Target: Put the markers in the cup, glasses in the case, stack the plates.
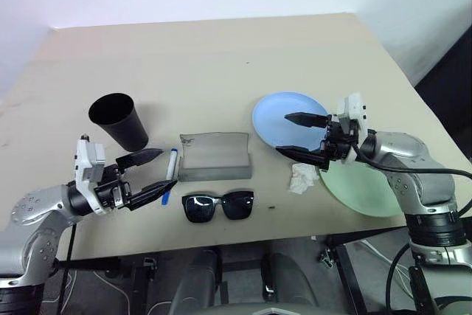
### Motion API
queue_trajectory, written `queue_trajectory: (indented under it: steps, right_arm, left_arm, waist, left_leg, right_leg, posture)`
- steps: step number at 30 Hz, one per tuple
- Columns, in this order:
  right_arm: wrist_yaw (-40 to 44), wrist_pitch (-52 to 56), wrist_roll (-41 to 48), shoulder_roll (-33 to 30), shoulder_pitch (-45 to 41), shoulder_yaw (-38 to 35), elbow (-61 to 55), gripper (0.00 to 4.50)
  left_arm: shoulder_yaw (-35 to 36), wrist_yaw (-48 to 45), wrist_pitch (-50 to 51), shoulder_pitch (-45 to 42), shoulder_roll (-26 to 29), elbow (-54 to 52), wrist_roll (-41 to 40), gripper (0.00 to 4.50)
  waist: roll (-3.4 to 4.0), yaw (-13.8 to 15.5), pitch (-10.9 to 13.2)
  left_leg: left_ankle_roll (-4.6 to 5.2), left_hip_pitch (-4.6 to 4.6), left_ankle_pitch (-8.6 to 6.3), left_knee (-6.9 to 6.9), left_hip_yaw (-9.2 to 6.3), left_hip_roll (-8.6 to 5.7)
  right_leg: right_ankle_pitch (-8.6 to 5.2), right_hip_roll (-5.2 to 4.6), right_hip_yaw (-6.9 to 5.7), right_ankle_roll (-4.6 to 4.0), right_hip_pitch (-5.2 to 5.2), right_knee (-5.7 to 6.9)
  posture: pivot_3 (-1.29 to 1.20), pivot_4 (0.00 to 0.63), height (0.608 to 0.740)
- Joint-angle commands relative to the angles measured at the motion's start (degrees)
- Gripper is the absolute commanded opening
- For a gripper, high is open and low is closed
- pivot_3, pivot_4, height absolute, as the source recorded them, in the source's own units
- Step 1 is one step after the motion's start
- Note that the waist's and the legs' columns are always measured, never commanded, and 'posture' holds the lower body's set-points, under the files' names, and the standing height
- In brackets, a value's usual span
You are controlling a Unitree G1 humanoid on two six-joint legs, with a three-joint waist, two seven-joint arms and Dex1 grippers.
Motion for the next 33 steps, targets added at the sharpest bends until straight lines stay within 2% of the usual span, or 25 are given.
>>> queue_trajectory:
  steps: [1, 7, 12, 17, 22, 27, 33]
  right_arm:
    - [-1.0, 0.9, 2.0, -1.1, -0.3, -2.3, -3.5, 4.5]
    - [-1.2, 1.8, 1.8, -2.6, 1.1, -1.5, -5.4, 4.5]
    - [-2.8, 6.4, 3.2, -4.2, 1.2, -2.6, -6.3, 4.5]
    - [-5.0, 10.0, 4.7, -7.2, 1.9, -7.5, -4.2, 4.5]
    - [-6.7, 11.2, 4.2, -10.6, 0.8, -12.6, 2.5, 4.5]
    - [-5.6, 5.9, -2.5, -15.4, 2.9, -11.8, 11.7, 4.5]
    - [-3.3, 4.3, -5.7, -20.1, 4.8, -13.1, 23.4, 4.5]
  left_arm:
    - [-1.3, -1.2, -3.0, -2.6, -0.8, 1.6, 2.0, 4.45]
    - [-3.4, -1.4, -4.3, -6.8, -3.3, 4.0, 3.1, 4.45]
    - [-6.2, -3.0, -4.8, -7.6, -4.2, 4.9, 4.3, 4.45]
    - [-9.3, -2.3, -5.1, -9.4, -6.1, 4.5, 5.7, 4.45]
    - [-11.7, -2.3, -7.6, -11.7, -7.6, 6.6, 9.0, 4.45]
    - [-12.9, -3.9, -10.6, -13.0, -8.2, 10.4, 11.1, 4.45]
    - [-15.0, -3.7, -14.1, -14.0, -10.4, 13.1, 13.6, 4.45]
  waist:
    - [0.0, 0.0, 0.0]
    - [-0.01, 0.1, 0.0]
    - [-0.01, 0.0, 0.0]
    - [-0.01, 0.4, 0.0]
    - [-0.01, 1.2, 0.0]
    - [-0.01, 1.3, 0.0]
    - [0.01, 1.3, 0.0]
  left_leg:
    - [0.0, 0.0, 0.0, 0.01, 0.0, 0.0]
    - [0.16, -0.03, 0.03, 0.11, 0.01, 0.0]
    - [0.28, -0.06, -0.03, 0.43, 0.01, 0.0]
    - [0.21, -0.03, -0.12, 0.55, 0.0, 0.0]
    - [0.28, -0.02, -0.1, 0.58, 0.04, 0.0]
    - [0.36, -0.02, -0.08, 0.58, 0.1, 0.0]
    - [0.42, 0.01, -0.09, 0.68, 0.17, 0.0]
  right_leg:
    - [0.0, 0.0, 0.0, 0.0, 0.0, 0.01]
    - [0.01, 0.01, -0.03, 0.02, 0.03, 0.0]
    - [0.03, 0.02, -0.03, 0.05, 0.15, 0.06]
    - [0.05, -0.01, -0.03, 0.08, 0.25, 0.06]
    - [0.05, -0.01, -0.04, 0.08, 0.27, 0.04]
    - [0.05, 0.0, -0.04, 0.08, 0.27, 0.03]
    - [0.06, -0.01, -0.03, 0.09, 0.35, 0.03]
  posture:
    - [0.0, 0.15, 0.735]
    - [0.0, 0.15, 0.735]
    - [0.0, 0.15, 0.735]
    - [0.0, 0.15, 0.735]
    - [0.0, 0.15, 0.735]
    - [0.0, 0.15, 0.735]
    - [0.0, 0.15, 0.735]
